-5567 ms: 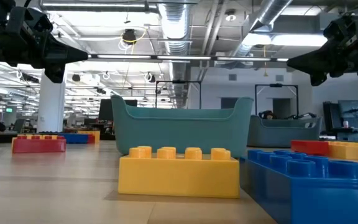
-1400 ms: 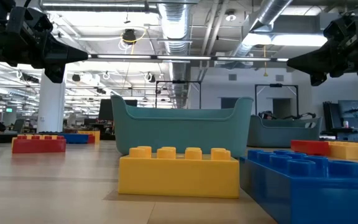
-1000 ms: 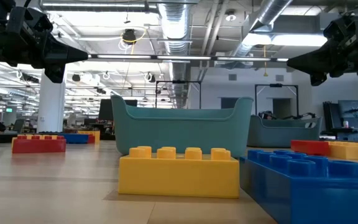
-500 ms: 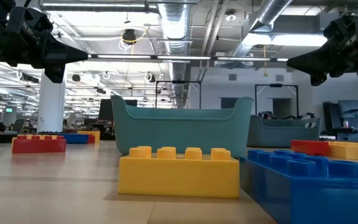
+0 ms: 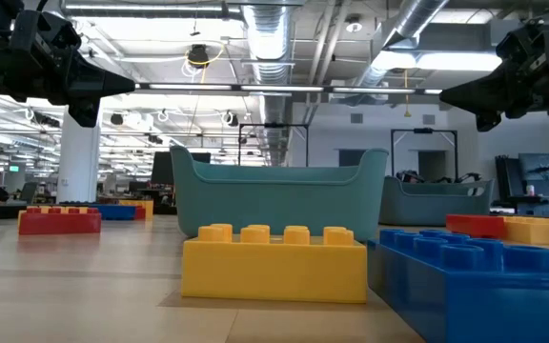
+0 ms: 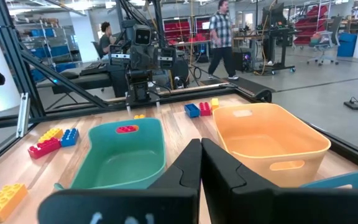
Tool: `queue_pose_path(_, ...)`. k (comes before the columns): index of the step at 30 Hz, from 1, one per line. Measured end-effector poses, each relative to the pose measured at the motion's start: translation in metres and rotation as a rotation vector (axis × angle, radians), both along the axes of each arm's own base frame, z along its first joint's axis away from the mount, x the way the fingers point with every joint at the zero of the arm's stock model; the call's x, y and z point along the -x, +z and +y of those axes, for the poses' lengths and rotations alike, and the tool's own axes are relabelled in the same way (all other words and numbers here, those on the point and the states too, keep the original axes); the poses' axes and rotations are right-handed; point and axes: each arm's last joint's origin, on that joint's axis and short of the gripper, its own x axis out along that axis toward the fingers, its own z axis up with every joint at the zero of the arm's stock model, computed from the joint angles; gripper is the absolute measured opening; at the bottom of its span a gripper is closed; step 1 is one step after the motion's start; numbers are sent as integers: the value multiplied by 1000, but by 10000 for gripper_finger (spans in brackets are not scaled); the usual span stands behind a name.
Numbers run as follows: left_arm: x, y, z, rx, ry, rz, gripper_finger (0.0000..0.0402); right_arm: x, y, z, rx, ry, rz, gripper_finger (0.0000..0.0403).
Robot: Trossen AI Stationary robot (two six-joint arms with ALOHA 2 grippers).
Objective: Sort & place blocks by color
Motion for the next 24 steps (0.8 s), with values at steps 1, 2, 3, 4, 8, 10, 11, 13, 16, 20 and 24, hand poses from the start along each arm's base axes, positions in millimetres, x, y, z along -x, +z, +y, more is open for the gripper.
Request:
queue_pose_path(1, 0, 0, 0, 0, 0, 0, 0, 0, 0, 0, 0, 0, 0, 33)
queue_pose_path(2, 0, 0, 0, 0, 0, 0, 0, 0, 0, 0, 0, 0, 0, 33)
queue_pose_path(3, 0, 0, 0, 0, 0, 0, 0, 0, 0, 0, 0, 0, 0, 33)
queue_pose_path(4, 0, 0, 0, 0, 0, 0, 0, 0, 0, 0, 0, 0, 0, 33)
queue_pose_path(8, 0, 0, 0, 0, 0, 1, 0, 0, 0, 0, 0, 0, 0, 33)
queue_pose_path(10, 0, 0, 0, 0, 0, 0, 0, 0, 0, 0, 0, 0, 0, 33)
queue_pose_path(11, 0, 0, 0, 0, 0, 0, 0, 0, 0, 0, 0, 0, 0, 33)
queue_pose_path(13, 0, 0, 0, 0, 0, 0, 0, 0, 0, 0, 1, 0, 0, 33)
queue_pose_path(16, 0, 0, 0, 0, 0, 0, 0, 0, 0, -1, 3, -22, -2, 33)
queue_pose_path(20, 0, 0, 0, 0, 0, 0, 0, 0, 1, -1, 3, -52, -6, 33)
queue_pose_path(24, 0, 0, 0, 0, 0, 0, 0, 0, 1, -1, 0, -53, -7, 33)
